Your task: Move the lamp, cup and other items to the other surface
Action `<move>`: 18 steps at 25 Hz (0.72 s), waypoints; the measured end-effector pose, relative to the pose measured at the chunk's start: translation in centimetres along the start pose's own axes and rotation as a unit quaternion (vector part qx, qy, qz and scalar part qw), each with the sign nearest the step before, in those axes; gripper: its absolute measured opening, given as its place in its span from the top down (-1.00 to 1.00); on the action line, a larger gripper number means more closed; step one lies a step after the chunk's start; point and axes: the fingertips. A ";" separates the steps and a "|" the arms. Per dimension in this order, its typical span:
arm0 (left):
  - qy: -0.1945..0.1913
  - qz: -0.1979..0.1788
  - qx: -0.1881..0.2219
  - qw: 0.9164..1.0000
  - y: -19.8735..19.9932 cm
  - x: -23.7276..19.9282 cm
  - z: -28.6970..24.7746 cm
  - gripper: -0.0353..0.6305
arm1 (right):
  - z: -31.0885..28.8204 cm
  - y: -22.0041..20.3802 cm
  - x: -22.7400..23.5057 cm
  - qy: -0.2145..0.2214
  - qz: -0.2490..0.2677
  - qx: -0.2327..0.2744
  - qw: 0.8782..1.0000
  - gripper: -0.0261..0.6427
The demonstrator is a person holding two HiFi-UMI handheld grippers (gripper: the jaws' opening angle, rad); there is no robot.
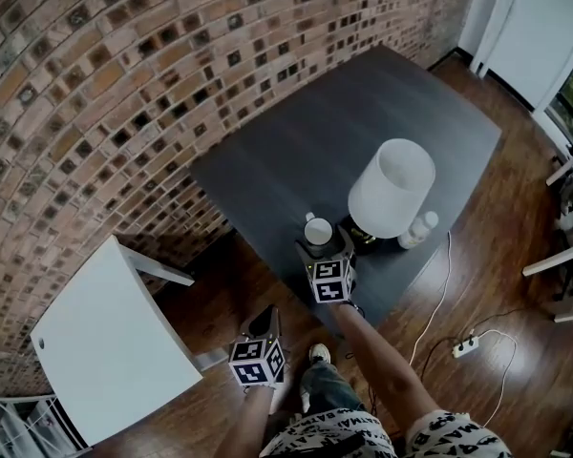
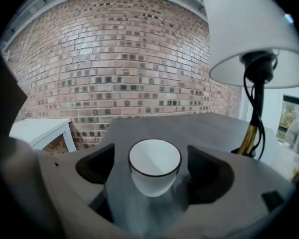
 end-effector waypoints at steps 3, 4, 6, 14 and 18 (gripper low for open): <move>-0.001 -0.004 0.006 1.000 0.3 -0.5 0.5 0.89 | 3.0 0.0 -0.3 0.001 -0.004 0.006 1.000 -0.50; -0.003 -0.006 0.009 1.000 0.4 -0.6 0.9 0.89 | 4.1 -0.2 -0.4 0.002 -0.008 0.003 1.000 -0.49; -0.009 -0.013 0.016 1.000 0.5 -0.6 2.0 0.89 | 6.7 -0.8 -0.6 0.003 -0.017 -0.005 1.000 -0.48; -0.044 -0.051 0.034 0.997 -2.4 0.8 9.3 0.89 | 20.3 -4.0 -2.5 -0.039 -0.065 -0.004 0.997 0.70; -0.056 -0.058 0.040 0.996 -5.0 0.5 14.3 0.89 | 26.5 -6.9 -4.8 -0.049 -0.093 -0.017 0.994 0.92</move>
Point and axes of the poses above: the fingertips, and each gripper's own axes: z backward along the fingers, x to its right, y out of its top, and after that the axes turned 13 degrees about -z, right-handed
